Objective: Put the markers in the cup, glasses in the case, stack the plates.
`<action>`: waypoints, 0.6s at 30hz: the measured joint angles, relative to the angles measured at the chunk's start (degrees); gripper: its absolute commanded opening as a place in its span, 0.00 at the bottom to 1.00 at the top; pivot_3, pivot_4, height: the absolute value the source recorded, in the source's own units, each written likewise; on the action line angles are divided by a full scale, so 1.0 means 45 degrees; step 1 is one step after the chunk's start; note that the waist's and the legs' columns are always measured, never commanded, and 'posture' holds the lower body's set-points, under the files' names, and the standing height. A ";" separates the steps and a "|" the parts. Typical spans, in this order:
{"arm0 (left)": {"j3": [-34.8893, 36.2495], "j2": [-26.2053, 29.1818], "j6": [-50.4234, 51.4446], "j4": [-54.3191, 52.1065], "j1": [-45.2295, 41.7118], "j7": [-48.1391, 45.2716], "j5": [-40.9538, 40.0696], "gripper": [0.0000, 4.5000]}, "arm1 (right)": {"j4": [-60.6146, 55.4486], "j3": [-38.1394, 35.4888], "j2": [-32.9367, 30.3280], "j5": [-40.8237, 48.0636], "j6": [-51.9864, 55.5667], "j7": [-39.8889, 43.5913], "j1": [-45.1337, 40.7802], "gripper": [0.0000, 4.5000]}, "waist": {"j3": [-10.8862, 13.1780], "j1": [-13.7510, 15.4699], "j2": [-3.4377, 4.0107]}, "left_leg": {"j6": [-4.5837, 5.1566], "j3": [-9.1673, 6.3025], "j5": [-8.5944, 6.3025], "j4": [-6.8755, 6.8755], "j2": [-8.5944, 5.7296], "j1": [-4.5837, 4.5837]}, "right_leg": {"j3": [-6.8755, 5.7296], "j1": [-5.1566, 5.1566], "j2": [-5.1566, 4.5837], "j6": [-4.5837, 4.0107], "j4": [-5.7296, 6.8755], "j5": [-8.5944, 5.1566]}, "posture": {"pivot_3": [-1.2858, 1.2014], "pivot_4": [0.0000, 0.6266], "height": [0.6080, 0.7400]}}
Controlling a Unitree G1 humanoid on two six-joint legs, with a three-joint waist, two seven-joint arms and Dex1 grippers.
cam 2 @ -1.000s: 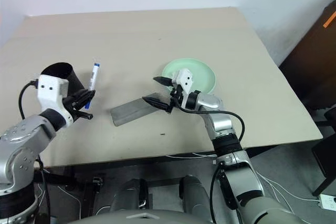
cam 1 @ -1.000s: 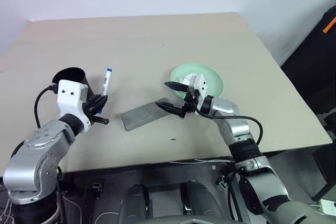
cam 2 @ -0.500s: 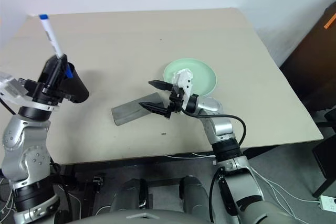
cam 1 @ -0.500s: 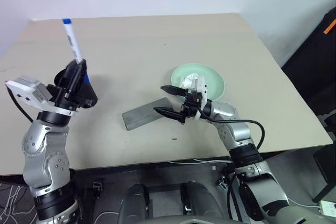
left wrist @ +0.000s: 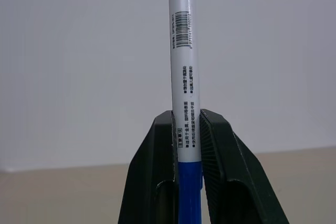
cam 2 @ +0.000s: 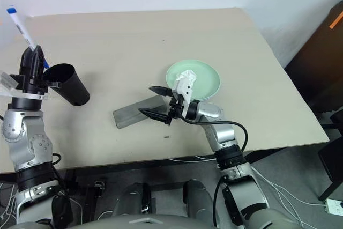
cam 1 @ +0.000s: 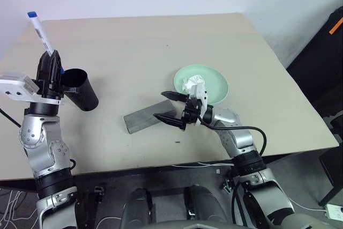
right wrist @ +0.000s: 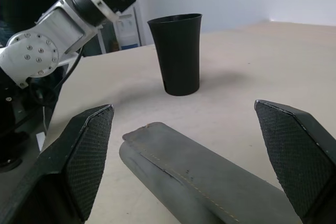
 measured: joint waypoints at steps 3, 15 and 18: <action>-0.0025 0.0200 -0.0284 0.0315 0.0020 0.0277 0.0295 0.06 | 0.0000 -0.0002 0.0001 -0.0024 -0.0045 -0.0134 0.0000 1.00 | 0.0000 -0.0001 0.0000 | 0.0000 0.0003 0.0000 0.0001 0.0000 0.0000 | 0.0000 0.0001 -0.0002 -0.0001 0.0000 0.0000 | 0.52 0.24 0.89; -0.0533 0.0325 -0.0497 0.1295 0.0181 0.0324 0.0352 0.06 | -0.0005 0.0003 -0.0136 -0.0314 -0.0294 -0.0487 -0.0010 1.00 | 0.0000 -0.0002 0.0000 | -0.0001 0.0003 0.0000 -0.0002 0.0001 0.0000 | 0.0000 0.0000 -0.0003 -0.0001 -0.0001 -0.0001 | 0.52 0.24 0.89; -0.0624 0.0325 -0.0498 0.1501 0.0198 0.0284 0.0321 0.06 | -0.0005 -0.0003 -0.0142 -0.0350 -0.0319 -0.0545 -0.0032 1.00 | 0.0000 -0.0012 0.0000 | 0.0000 0.0003 0.0000 -0.0003 0.0002 0.0001 | -0.0001 -0.0001 -0.0002 -0.0001 0.0000 0.0000 | 0.52 0.24 0.89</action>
